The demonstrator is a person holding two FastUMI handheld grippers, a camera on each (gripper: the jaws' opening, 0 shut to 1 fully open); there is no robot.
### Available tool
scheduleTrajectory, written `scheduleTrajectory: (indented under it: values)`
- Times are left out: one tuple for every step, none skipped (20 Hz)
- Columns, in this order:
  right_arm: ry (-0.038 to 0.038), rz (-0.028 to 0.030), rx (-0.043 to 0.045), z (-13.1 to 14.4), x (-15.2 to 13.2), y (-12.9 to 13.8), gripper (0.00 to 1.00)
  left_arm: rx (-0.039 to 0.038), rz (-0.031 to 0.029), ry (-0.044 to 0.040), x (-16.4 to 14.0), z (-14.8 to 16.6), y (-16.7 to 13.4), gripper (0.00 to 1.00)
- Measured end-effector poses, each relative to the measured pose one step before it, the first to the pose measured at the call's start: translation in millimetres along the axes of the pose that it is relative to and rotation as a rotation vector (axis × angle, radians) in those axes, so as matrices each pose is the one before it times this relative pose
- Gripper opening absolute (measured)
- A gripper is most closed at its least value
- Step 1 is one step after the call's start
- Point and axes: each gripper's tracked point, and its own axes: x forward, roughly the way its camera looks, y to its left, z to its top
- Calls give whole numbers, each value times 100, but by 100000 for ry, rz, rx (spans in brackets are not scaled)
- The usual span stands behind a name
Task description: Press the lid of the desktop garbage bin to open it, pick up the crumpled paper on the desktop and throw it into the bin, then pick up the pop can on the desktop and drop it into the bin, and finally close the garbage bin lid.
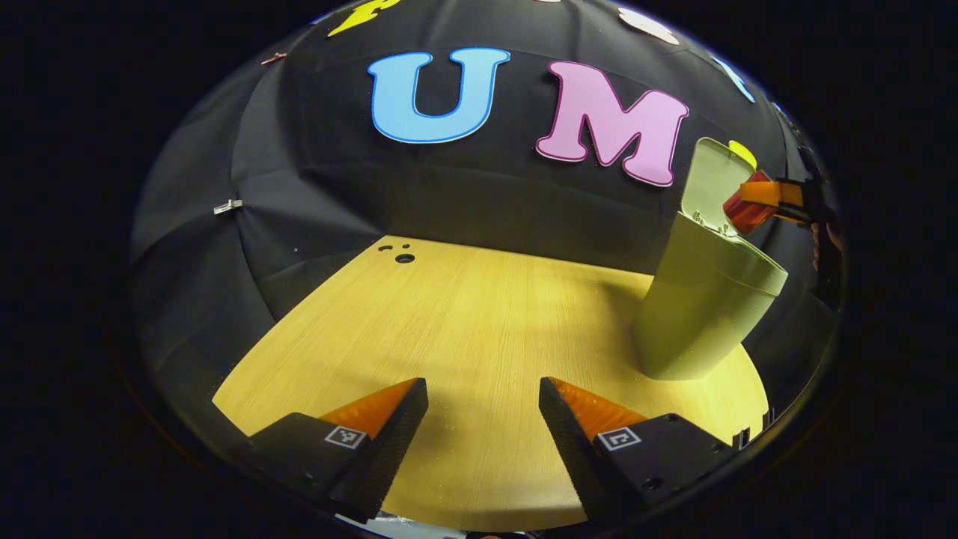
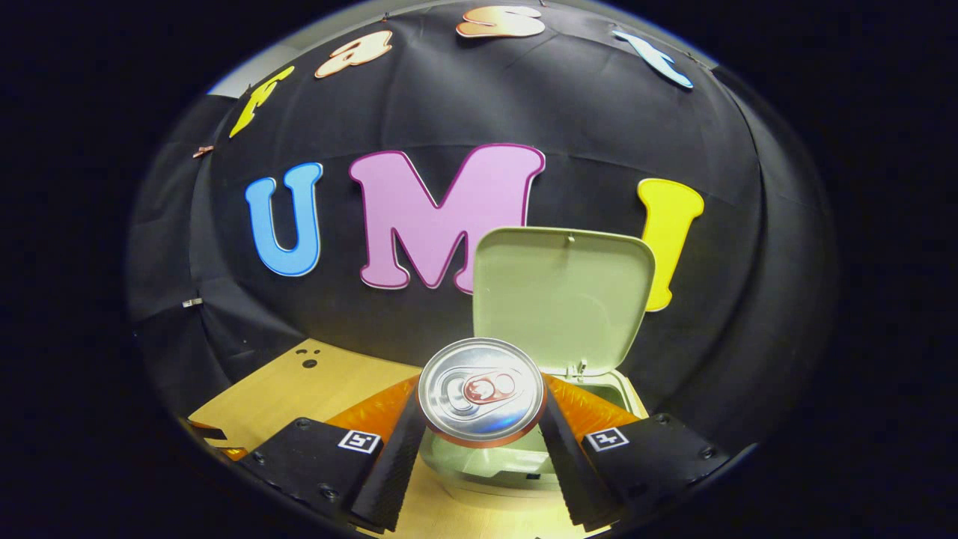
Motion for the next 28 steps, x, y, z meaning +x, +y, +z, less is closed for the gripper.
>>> scheduleTrajectory:
  values:
    - [824, -426, -122, -582, 250, -311, 84, -238, -529, 793, 6, -316, -277, 96]
    - [845, -483, -271, -474, 137, -287, 83, -12, -511, 736, -83, -340, -301, 96]
    - [1010, -274, -102, -507, 216, -254, 83, 516, 95, 580, 25, -334, -178, 96]
    - [920, 14, 248, -427, 267, -171, 84, 689, 138, 584, 9, -150, -250, 96]
    - [495, 156, 373, -181, 235, -135, 83, 475, 119, 569, -2, -229, -204, 96]
    - [507, 81, 149, -316, 335, -171, 83, 145, 32, 522, 79, -121, -216, 96]
    - [291, 113, -58, -185, 357, -139, 83, 29, 73, 318, 36, -79, -292, 96]
    - [289, 258, -191, -143, 313, -168, 83, 52, 404, 152, -40, 63, -222, 96]
    - [313, 409, -133, -159, 254, -131, 83, 41, 530, 165, 89, 3, -162, 96]
    - [596, 663, 103, -330, 286, -68, 84, -6, 666, 36, -48, 100, -140, 96]
    - [614, 752, 428, -206, 256, -80, 84, -56, 763, 12, -99, 21, -223, 96]
    - [535, 978, 679, -272, 338, -5, 84, -109, 814, 83, -126, -84, -222, 96]
    - [190, 1120, 588, -137, 319, -5, 84, -126, 995, 102, -244, -46, -96, 96]
    - [504, 853, 388, -202, 315, -76, 84, -151, 1114, 116, -106, -152, -339, 96]
    - [418, 1121, 270, -188, 171, 27, 85, -295, 1249, 412, -231, -209, -170, 96]
    - [209, 768, 127, -118, 283, -138, 85, -508, 1415, 453, -314, -270, -193, 96]
    - [8, 104, -125, -55, 171, -256, 86, -906, 1003, 320, -300, -242, -179, 96]
    - [-268, -68, -71, -31, 231, -145, 87, -1116, 299, 121, -323, -192, -424, 96]
    - [-610, -344, 106, 160, 6, -235, 91, -797, -167, -145, -375, -194, -378, 96]
    - [-1209, -715, -56, 426, -188, -295, 93, -61, -374, -118, -266, -272, -335, 96]
    - [-1372, -1356, -267, 600, -492, -420, 96, 766, -704, 154, -319, -292, -188, 96]
    - [-2025, -1406, -411, 713, -461, -242, 98, 1366, -683, 238, -232, -376, -89, 96]
    - [-2867, -1000, -886, 1142, -624, -174, 98, 1489, -694, -106, -243, -165, 28, 96]
    - [-2994, -1191, -1533, 1309, -648, -187, 98, 1281, -953, -352, -283, -138, 87, 96]
    - [-2401, -1141, -1498, 1404, -601, -223, 98, 846, -874, -365, -262, 30, 181, 99]
    - [-2163, -511, -626, 1498, -609, 18, 98, 306, -830, -869, -283, 23, 348, 96]
    - [-1949, -173, -207, 1556, -630, 217, 97, -353, -586, -825, -252, 82, 424, 96]
    - [-1742, -84, -622, 1559, -370, 173, 98, -857, -338, -247, -317, -168, 429, 96]
